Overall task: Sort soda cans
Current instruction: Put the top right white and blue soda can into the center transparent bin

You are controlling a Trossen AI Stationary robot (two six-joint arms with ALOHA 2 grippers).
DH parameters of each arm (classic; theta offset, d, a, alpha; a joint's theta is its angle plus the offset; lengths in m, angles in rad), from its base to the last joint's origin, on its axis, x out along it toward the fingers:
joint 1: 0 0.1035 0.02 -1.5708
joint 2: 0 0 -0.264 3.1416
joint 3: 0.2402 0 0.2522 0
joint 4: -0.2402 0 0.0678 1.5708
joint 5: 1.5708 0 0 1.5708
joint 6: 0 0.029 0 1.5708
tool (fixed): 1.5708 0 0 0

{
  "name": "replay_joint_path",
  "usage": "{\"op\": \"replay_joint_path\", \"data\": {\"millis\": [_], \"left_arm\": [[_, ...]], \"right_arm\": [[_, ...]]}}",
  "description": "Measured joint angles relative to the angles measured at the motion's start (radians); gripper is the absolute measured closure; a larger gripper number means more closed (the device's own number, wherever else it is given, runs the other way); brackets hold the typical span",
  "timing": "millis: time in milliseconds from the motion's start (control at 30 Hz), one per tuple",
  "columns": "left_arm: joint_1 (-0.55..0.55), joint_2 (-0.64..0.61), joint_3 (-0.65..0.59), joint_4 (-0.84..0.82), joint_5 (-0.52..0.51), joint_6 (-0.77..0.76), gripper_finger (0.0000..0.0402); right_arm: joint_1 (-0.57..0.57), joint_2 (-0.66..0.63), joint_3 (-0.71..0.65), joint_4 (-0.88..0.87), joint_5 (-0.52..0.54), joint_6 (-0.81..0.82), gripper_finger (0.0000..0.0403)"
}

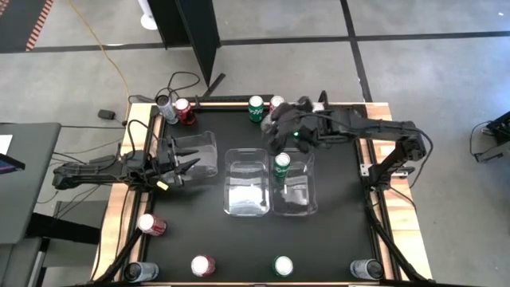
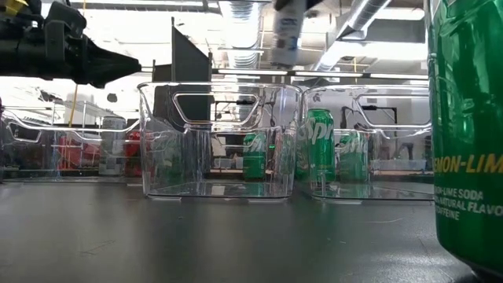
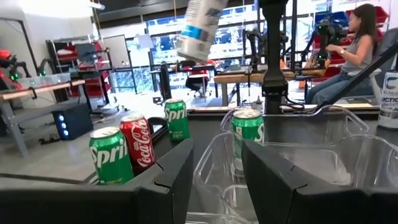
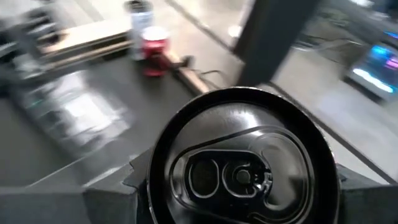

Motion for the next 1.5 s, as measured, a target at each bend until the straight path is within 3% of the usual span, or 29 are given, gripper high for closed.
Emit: {"op": "replay_joint_path", "data": {"millis": [333,467,700,1067,1500], "left_arm": [[0.0,-0.002,0.023,0.001,-0.016,-0.046,0.027],[0.0,-0.002,0.025,0.002,-0.027,-0.064,0.027],[0.0,-0.002,0.026,0.001,-0.14,-0.15,0.027],[0.0,-0.002,0.027,-0.079,-0.145,-0.244,0.027],[0.0,-0.002,0.029,-0.048,-0.15,-0.2,0.027]], "right_arm": [[-0.009,0.172,0.0,0.171,-0.362,-0.152,0.0144],[-0.016,0.231,0.0,0.192,-0.445,-0.166,0.0144],[-0.032,0.301,-0.001,0.215,-0.501,-0.176,0.0144],[-0.038,0.302,-0.001,0.22,-0.553,-0.211,0.0144],[-0.037,0.314,-0.001,0.262,-0.586,-0.239,0.0144]]}}
